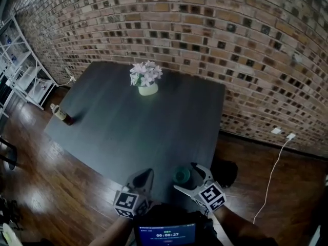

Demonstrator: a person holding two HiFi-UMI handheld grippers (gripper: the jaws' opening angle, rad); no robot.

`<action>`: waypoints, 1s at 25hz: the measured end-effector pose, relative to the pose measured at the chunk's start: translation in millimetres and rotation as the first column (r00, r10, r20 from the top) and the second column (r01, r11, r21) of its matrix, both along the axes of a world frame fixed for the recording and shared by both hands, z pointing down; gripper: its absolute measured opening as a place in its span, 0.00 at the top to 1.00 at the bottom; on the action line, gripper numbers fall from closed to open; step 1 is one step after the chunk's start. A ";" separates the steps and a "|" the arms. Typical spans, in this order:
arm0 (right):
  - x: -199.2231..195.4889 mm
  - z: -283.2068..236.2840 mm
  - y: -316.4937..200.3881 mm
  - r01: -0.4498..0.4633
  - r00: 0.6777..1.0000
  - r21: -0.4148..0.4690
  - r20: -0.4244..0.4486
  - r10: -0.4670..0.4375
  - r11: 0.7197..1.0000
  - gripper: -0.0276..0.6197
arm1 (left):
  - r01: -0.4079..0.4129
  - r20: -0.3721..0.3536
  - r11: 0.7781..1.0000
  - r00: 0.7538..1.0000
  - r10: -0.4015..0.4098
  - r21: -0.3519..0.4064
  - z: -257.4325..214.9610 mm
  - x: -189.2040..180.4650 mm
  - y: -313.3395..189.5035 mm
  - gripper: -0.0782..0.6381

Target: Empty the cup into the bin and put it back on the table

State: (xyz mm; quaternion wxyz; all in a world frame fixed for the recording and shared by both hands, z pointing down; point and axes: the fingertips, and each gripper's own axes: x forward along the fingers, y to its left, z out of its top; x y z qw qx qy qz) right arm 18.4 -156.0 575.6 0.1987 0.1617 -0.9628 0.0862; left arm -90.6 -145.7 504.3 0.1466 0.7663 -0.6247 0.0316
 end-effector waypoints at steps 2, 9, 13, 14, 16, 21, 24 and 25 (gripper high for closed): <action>3.6 -16.8 3.2 0.010 1.000 0.003 0.020 -0.010 1.000 0.27 | -0.011 -0.005 1.000 1.000 0.011 0.023 -13.8 4.6 -3.6 0.89; 22.9 -56.9 -0.9 0.006 0.999 0.101 0.044 -0.010 0.995 0.66 | -0.066 -0.013 0.995 0.998 0.067 0.081 -47.5 16.7 -16.7 0.89; 34.6 -74.4 -3.2 -0.031 0.999 0.137 0.046 0.025 0.990 0.83 | -0.073 -0.009 0.992 0.997 0.075 0.106 -54.7 16.8 -17.6 0.89; 36.3 -77.6 -4.6 -0.040 0.998 0.143 0.043 0.035 0.989 0.86 | -0.074 -0.008 0.991 0.997 0.075 0.111 -56.4 15.6 -18.5 0.89; 38.6 -82.8 -5.9 -0.054 0.998 0.156 0.040 0.048 0.986 0.94 | -0.075 -0.006 0.990 0.997 0.076 0.116 -59.6 13.7 -18.8 0.89; 39.3 -90.0 -11.2 -0.078 0.997 0.167 0.037 0.073 0.983 0.95 | -0.077 -0.011 0.989 0.997 0.079 0.124 -66.9 11.1 -17.0 0.89; 37.1 -91.2 -13.9 -0.086 0.996 0.154 0.035 0.081 0.984 0.95 | -0.081 -0.019 0.989 0.996 0.084 0.124 -67.8 9.0 -15.2 0.89; 36.5 -91.3 -14.2 -0.087 0.996 0.148 0.036 0.083 0.985 0.96 | -0.086 -0.023 0.988 0.996 0.090 0.128 -67.4 9.0 -14.7 0.89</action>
